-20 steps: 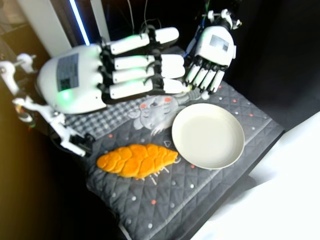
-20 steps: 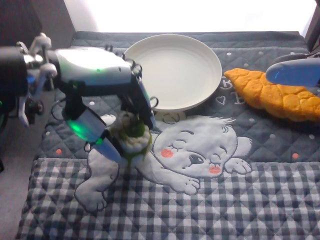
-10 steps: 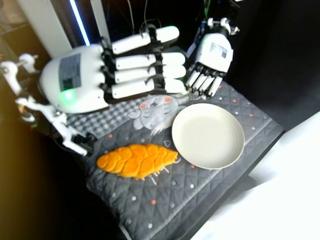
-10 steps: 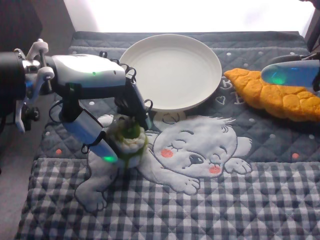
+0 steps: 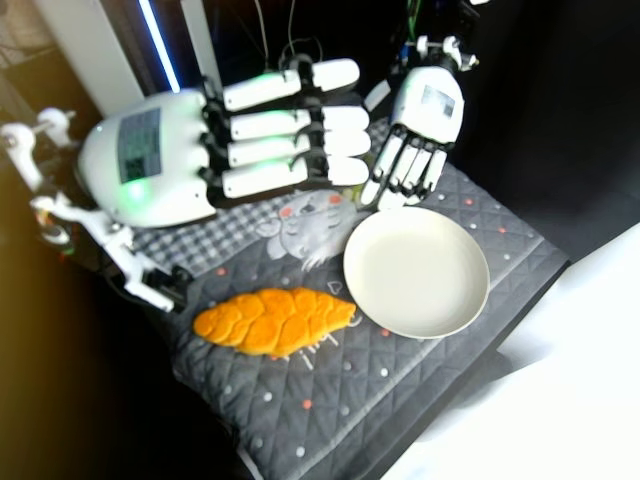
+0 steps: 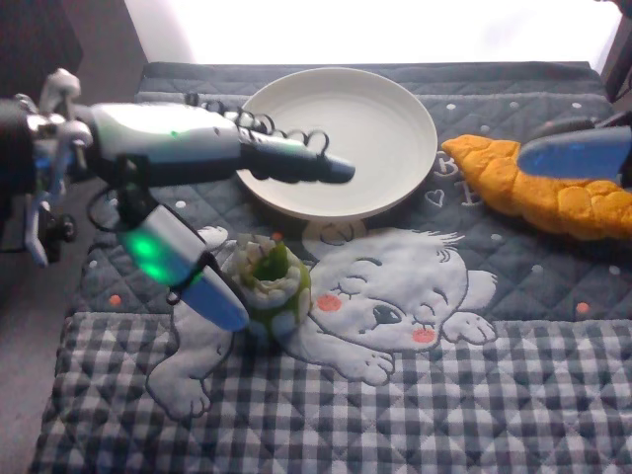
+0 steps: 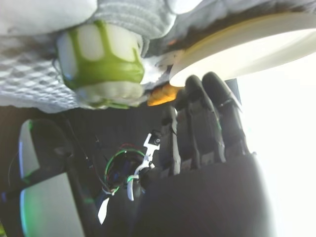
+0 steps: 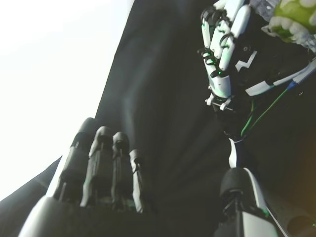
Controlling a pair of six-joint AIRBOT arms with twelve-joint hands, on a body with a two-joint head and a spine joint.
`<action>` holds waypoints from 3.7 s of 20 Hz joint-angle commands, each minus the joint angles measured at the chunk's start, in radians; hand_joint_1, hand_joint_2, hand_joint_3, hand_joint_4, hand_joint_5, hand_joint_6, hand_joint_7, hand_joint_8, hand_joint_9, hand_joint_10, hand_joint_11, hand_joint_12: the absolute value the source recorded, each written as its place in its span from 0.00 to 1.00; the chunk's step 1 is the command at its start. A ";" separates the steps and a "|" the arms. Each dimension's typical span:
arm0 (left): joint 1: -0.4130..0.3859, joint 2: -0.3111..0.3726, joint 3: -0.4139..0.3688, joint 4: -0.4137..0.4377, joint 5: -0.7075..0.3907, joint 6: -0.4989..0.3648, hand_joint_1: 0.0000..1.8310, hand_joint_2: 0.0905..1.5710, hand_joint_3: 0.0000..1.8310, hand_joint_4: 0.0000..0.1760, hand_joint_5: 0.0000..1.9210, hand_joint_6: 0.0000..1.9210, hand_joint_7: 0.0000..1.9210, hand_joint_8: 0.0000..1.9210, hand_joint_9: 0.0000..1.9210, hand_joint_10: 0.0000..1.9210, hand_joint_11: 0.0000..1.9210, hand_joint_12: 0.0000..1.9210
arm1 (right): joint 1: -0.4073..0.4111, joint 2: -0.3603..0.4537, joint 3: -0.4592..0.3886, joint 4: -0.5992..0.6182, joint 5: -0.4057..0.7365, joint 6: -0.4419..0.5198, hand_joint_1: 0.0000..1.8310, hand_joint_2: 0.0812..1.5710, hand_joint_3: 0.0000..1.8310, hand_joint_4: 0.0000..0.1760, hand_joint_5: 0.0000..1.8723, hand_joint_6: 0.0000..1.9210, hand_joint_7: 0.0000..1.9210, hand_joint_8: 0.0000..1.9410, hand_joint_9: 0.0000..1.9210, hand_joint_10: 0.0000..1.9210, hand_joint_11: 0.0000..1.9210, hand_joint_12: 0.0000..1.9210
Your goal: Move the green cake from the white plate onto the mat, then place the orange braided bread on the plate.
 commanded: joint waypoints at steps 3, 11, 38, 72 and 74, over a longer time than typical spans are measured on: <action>-0.008 0.039 -0.025 -0.125 -0.097 0.069 0.45 0.44 0.00 0.77 0.12 0.01 0.16 0.00 0.17 0.00 0.00 0.53 | 0.010 0.027 0.010 0.026 0.055 0.004 0.29 0.49 0.00 0.66 0.00 0.00 0.04 0.00 0.01 0.00 0.00 0.05; 0.013 0.151 -0.108 -0.440 -0.262 0.325 0.42 0.49 0.00 0.32 0.14 0.01 0.18 0.01 0.17 0.01 0.08 0.17 | 0.010 0.024 0.051 -0.055 -0.158 0.035 0.28 0.43 0.00 0.84 0.00 0.00 0.06 0.00 0.09 0.00 0.00 0.50; 0.090 0.324 -0.201 -0.774 -0.457 0.592 0.49 0.44 0.00 0.57 0.10 0.00 0.15 0.00 0.18 0.00 0.13 0.17 | -0.177 -0.109 0.174 0.074 -0.283 0.107 0.29 0.42 0.00 0.90 0.00 0.00 0.02 0.01 0.07 0.01 0.09 0.05; 0.108 0.277 -0.194 -0.795 -0.446 0.625 0.50 0.50 0.00 0.86 0.08 0.00 0.14 0.00 0.19 0.00 0.05 0.39 | -0.216 -0.197 0.340 0.142 -0.182 0.298 0.70 0.65 0.00 0.00 0.54 0.43 0.68 0.27 0.77 0.00 0.64 0.36; 0.108 0.277 -0.194 -0.796 -0.446 0.627 0.48 0.47 0.00 0.86 0.10 0.00 0.18 0.00 0.22 0.00 0.09 0.29 | -0.216 -0.172 0.323 0.137 -0.151 0.298 0.71 0.64 0.00 0.00 0.54 0.39 0.69 0.28 0.79 0.01 0.65 0.36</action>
